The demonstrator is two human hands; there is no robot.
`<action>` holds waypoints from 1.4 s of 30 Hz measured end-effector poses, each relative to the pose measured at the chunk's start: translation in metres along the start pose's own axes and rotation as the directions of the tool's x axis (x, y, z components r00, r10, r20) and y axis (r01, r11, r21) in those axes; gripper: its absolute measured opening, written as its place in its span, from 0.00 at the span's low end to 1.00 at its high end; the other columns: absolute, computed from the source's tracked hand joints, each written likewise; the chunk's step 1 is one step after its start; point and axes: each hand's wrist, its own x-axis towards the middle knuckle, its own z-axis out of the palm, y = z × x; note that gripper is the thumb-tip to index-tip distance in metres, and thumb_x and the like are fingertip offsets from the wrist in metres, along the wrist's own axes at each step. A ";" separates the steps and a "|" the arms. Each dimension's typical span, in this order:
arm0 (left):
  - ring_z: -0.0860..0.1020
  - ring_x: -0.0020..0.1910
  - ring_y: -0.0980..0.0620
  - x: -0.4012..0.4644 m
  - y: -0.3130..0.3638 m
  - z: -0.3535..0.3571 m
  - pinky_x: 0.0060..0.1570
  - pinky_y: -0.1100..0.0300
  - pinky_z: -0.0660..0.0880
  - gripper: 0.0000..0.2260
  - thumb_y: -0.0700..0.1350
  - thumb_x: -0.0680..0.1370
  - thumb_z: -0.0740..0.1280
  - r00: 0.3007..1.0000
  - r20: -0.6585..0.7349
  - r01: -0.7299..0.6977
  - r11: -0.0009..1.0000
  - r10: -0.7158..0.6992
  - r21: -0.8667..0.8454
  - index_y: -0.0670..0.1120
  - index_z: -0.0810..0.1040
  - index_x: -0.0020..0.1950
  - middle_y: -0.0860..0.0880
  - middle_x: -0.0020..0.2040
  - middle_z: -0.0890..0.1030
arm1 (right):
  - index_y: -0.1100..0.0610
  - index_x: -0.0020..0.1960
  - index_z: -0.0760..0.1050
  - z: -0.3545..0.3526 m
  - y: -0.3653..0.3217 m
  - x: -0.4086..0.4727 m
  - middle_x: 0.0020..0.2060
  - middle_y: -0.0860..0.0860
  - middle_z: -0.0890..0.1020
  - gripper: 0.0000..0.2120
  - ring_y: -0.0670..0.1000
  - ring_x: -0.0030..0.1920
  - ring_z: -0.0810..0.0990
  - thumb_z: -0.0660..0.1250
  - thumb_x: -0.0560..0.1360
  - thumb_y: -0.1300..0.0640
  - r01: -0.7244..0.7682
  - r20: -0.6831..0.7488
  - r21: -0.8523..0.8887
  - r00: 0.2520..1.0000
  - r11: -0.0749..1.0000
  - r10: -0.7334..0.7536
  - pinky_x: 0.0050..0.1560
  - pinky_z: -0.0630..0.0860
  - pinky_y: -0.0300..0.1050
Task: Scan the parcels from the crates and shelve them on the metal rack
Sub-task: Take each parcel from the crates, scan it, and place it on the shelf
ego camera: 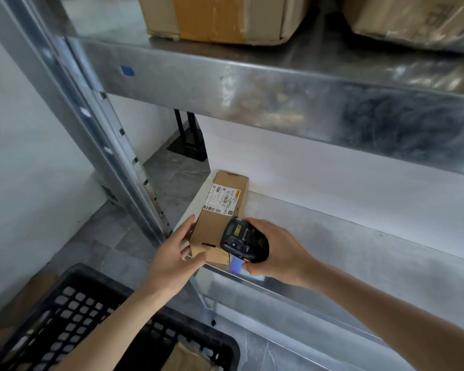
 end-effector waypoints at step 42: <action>0.78 0.61 0.55 -0.205 -0.229 -0.012 0.56 0.65 0.74 0.23 0.50 0.81 0.70 0.795 -0.289 0.486 0.845 -0.534 -0.225 0.50 0.72 0.75 0.52 0.64 0.79 | 0.47 0.51 0.74 0.194 -0.055 -0.059 0.43 0.46 0.83 0.17 0.44 0.42 0.83 0.76 0.70 0.42 0.107 0.648 -0.343 0.747 0.933 0.153 0.48 0.81 0.44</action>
